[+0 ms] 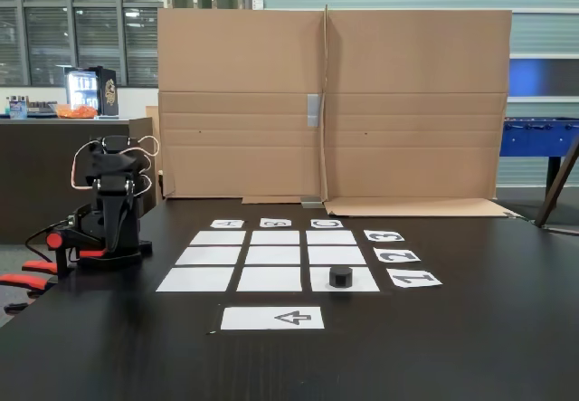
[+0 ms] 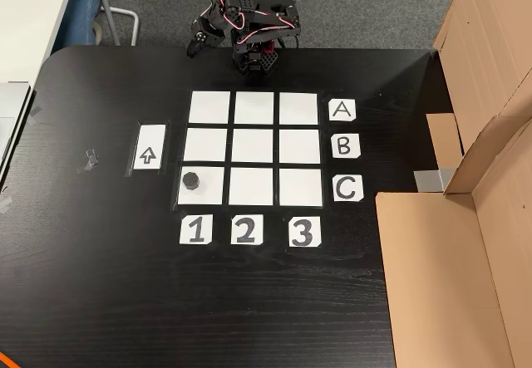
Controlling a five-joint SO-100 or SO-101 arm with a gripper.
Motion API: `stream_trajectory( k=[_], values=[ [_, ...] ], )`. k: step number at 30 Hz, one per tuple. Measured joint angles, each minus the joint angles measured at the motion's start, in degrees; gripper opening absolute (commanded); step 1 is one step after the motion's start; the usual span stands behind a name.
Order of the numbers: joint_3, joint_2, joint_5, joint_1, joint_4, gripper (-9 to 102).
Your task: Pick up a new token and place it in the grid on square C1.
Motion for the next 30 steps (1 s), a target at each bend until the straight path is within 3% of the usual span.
stream_trajectory(
  k=[8, 30],
  values=[
    [1.1, 6.6, 0.0, 0.6, 4.1, -1],
    [1.1, 6.8, 0.0, 1.0, 4.5, -1]
  ],
)
